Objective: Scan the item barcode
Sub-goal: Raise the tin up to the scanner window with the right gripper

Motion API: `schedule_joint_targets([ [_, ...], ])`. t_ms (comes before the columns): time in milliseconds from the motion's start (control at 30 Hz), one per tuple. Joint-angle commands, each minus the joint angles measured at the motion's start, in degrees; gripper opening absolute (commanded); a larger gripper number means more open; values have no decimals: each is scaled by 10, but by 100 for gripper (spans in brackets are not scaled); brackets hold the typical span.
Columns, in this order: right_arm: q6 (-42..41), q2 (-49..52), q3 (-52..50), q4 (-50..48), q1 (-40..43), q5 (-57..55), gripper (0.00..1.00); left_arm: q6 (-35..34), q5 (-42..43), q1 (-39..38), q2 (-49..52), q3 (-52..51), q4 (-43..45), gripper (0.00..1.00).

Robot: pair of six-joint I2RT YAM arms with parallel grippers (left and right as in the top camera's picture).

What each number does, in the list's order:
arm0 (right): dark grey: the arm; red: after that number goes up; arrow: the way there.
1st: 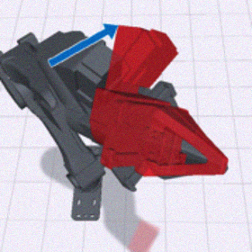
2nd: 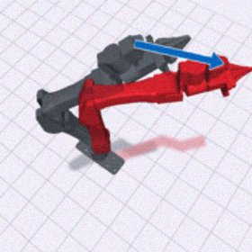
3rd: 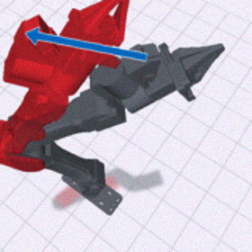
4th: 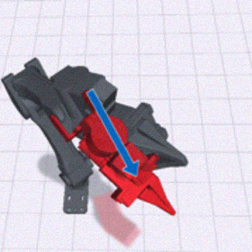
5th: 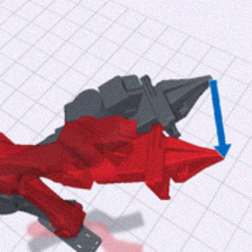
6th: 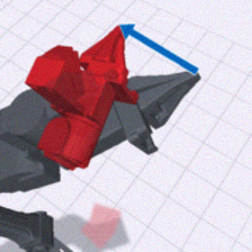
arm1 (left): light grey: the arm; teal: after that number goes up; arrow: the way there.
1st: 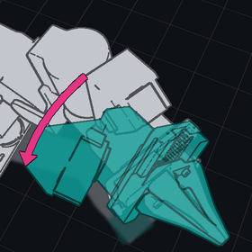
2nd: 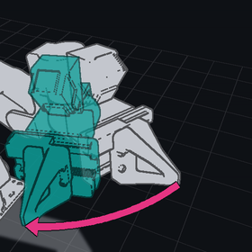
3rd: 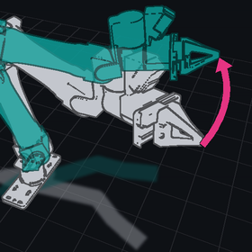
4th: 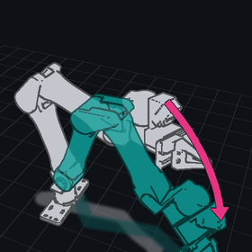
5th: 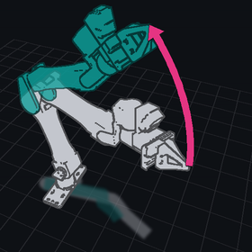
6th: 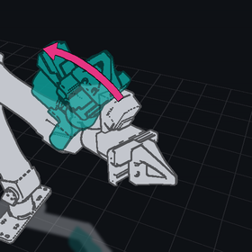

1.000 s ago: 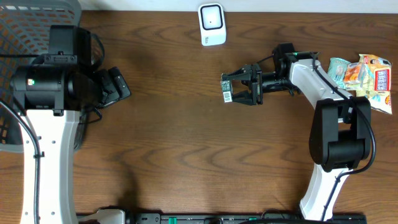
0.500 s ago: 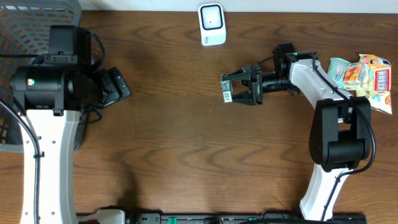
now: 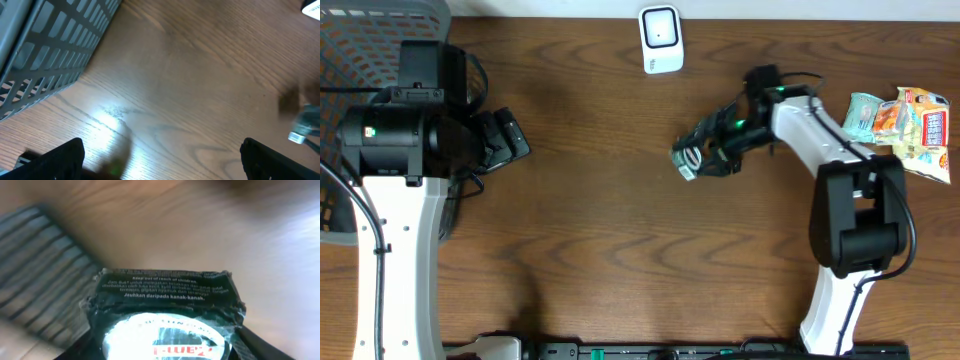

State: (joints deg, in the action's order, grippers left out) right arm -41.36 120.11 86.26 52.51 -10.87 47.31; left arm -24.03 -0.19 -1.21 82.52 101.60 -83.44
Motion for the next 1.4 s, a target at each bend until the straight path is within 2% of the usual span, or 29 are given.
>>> schedule_joint_targets([
  [0,3,-13,11,7,-57,-347,47,-2,-5,3,2,-1,-1,98],
  [267,3,-13,10,8,-162,-574,49,-2,-5,3,2,-1,-1,97],
  [433,4,-13,10,7,-206,-642,51,-2,-5,3,2,-1,-1,97],
  [533,29,-13,9,7,-219,-643,52,-2,-5,3,2,-1,-1,98],
  [600,33,-13,9,11,-222,-643,57,-2,-5,3,2,-1,-1,98],
  [900,46,-13,9,7,-206,-596,56,-2,-5,3,2,-1,-1,98],
  [1067,68,-13,12,-36,-189,-578,54,-2,-5,3,2,-1,-1,97],
  [1167,102,-13,37,-55,-175,-560,52,-2,-5,3,2,-1,-1,98],
  [1267,112,-13,83,-57,-159,-559,45,-2,-5,3,2,-1,-1,98],
  [1367,133,-13,130,-73,-145,-557,47,-2,-5,3,2,-1,-1,98],
])
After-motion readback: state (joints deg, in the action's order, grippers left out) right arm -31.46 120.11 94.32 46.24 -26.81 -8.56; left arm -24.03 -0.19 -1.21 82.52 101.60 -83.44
